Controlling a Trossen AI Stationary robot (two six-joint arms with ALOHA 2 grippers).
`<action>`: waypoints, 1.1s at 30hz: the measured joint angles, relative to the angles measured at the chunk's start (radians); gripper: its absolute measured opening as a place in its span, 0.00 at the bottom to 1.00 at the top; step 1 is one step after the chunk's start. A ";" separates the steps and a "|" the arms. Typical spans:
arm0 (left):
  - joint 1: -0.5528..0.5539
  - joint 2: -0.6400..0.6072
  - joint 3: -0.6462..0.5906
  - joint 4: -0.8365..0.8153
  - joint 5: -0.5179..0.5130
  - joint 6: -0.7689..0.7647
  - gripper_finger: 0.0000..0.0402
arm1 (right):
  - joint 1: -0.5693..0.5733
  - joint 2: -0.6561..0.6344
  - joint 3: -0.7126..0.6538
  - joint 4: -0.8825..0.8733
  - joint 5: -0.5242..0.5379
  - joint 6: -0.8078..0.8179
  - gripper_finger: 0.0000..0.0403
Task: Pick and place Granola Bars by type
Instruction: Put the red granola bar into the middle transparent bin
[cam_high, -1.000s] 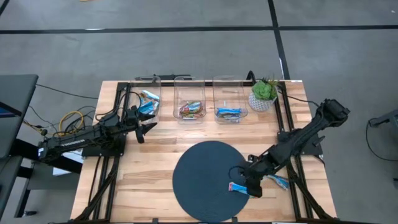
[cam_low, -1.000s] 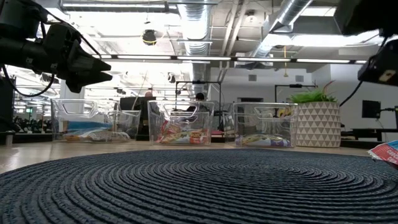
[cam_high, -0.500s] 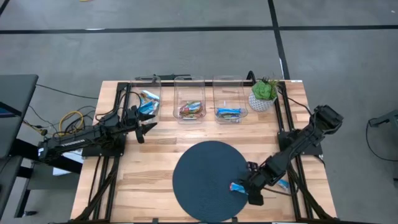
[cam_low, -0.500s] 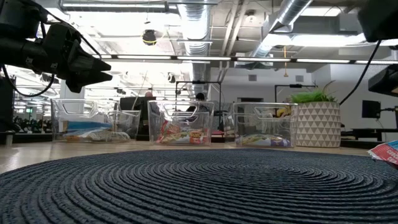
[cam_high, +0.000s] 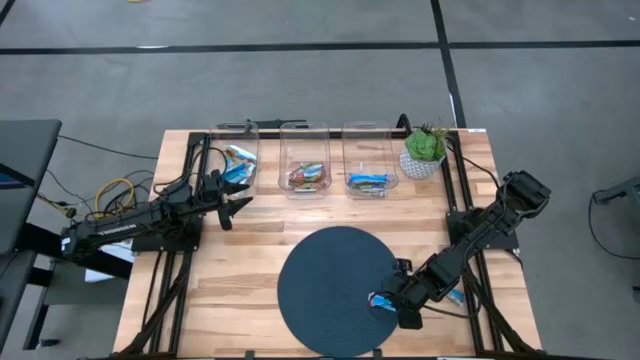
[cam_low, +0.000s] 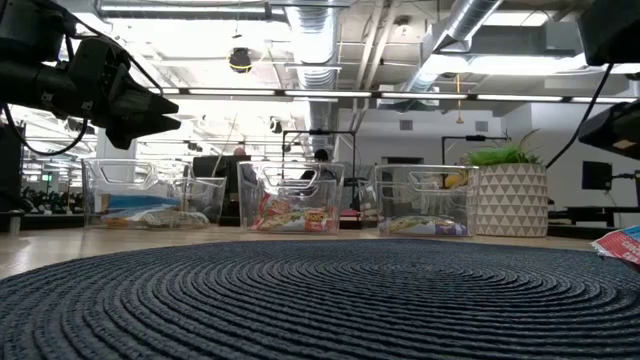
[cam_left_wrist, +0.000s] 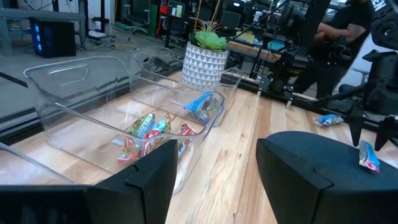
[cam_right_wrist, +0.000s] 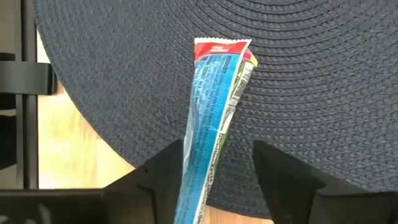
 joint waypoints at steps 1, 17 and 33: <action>0.000 0.000 0.000 0.000 0.000 -0.003 0.53 | 0.000 0.000 0.000 0.003 0.000 0.000 0.48; 0.000 0.000 0.000 -0.001 0.000 0.000 0.53 | 0.024 0.035 -0.005 0.035 -0.003 0.007 0.53; 0.000 0.000 0.000 0.000 0.000 -0.003 0.53 | 0.010 0.104 0.008 0.071 -0.020 -0.001 0.27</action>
